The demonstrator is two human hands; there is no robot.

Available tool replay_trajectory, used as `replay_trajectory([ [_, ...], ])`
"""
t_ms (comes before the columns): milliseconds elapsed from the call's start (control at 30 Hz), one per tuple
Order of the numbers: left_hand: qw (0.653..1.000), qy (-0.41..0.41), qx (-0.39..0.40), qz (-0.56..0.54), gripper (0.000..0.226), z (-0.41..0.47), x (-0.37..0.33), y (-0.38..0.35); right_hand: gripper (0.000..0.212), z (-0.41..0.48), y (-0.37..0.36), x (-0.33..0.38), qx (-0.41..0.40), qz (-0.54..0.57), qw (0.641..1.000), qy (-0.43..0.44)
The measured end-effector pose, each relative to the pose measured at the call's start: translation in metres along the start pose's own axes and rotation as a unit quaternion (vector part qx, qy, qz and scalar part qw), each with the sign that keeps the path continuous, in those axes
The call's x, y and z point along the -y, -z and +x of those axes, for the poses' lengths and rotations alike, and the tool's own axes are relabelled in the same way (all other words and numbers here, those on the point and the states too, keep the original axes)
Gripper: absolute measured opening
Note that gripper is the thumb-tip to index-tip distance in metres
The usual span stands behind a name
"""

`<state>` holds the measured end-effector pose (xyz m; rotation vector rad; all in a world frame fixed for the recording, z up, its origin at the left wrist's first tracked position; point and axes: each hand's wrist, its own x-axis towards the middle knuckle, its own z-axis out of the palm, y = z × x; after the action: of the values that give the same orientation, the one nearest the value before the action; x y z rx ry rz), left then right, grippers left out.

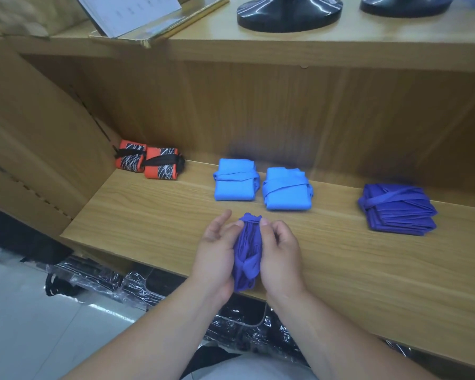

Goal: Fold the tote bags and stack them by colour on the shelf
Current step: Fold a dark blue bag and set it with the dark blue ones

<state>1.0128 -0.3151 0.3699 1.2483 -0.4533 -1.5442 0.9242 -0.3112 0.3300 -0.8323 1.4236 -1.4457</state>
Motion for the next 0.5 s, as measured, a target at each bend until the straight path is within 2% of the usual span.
replay_trajectory([
  [133, 0.994, -0.045, 0.0, 0.102, 0.017, -0.001, -0.001, 0.001, 0.034, 0.002, 0.001, 0.002, 0.011, -0.018, 1.0, 0.016],
  [233, 0.982, -0.082, 0.001, 0.168, 0.02, -0.002, -0.005, 0.002, 0.029, -0.001, 0.001, 0.004, 0.017, -0.023, 0.999, 0.045],
  [333, 0.98, -0.057, 0.023, 0.19, 0.022, -0.003, -0.01, -0.001, 0.036, -0.003, 0.002, 0.002, 0.007, -0.035, 0.996, 0.079],
  [433, 0.985, -0.006, 0.043, 0.165, 0.024, -0.003, -0.012, -0.003, 0.038, -0.003, 0.004, -0.003, -0.009, -0.064, 0.991, 0.116],
  [500, 0.989, -0.004, 0.036, 0.142, 0.022, -0.004, -0.01, -0.004, 0.037, -0.004, 0.004, -0.002, -0.01, -0.072, 0.99, 0.123],
])
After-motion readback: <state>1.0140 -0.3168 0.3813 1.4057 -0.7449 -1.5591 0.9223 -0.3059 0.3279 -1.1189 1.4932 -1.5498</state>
